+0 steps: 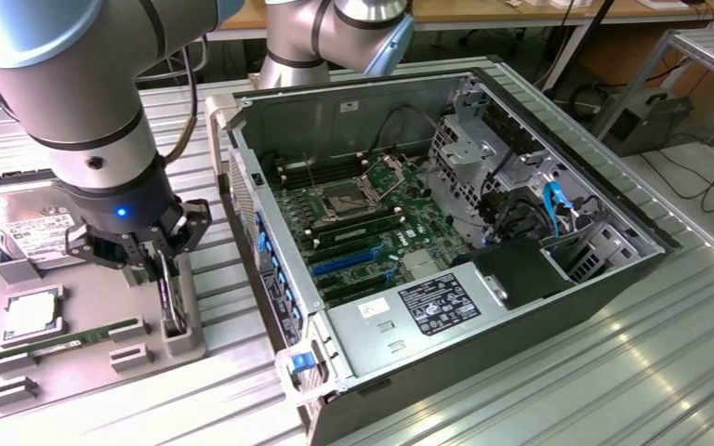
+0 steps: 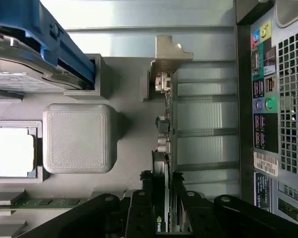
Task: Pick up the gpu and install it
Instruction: 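Pick up the gpu and move the gpu toward the slot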
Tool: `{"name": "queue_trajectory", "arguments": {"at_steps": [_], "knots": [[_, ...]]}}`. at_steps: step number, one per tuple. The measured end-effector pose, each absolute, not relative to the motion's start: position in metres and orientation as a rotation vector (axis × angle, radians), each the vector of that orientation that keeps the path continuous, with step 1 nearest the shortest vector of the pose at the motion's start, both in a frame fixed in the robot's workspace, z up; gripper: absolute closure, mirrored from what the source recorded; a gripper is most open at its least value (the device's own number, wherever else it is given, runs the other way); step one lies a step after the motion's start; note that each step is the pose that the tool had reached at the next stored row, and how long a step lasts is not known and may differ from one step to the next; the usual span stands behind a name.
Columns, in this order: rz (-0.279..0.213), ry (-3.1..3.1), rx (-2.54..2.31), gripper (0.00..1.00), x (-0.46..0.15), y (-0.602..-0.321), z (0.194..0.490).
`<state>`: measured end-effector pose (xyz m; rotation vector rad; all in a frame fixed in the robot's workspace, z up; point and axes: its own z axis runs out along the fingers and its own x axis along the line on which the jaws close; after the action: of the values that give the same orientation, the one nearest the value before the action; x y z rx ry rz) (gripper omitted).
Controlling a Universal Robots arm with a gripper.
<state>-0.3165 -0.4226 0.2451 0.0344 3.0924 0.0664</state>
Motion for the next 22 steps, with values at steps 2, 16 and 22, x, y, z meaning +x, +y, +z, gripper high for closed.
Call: {"name": "queue_trajectory", "arguments": {"at_steps": [2,16,22], "knots": [[0.067,3.093,0.018,0.74,-0.316,-0.423,0.245],[0.082,3.095,0.003,0.74,-0.311,-0.425,0.275],[0.089,3.096,0.003,0.74,-0.309,-0.427,0.304]]}}
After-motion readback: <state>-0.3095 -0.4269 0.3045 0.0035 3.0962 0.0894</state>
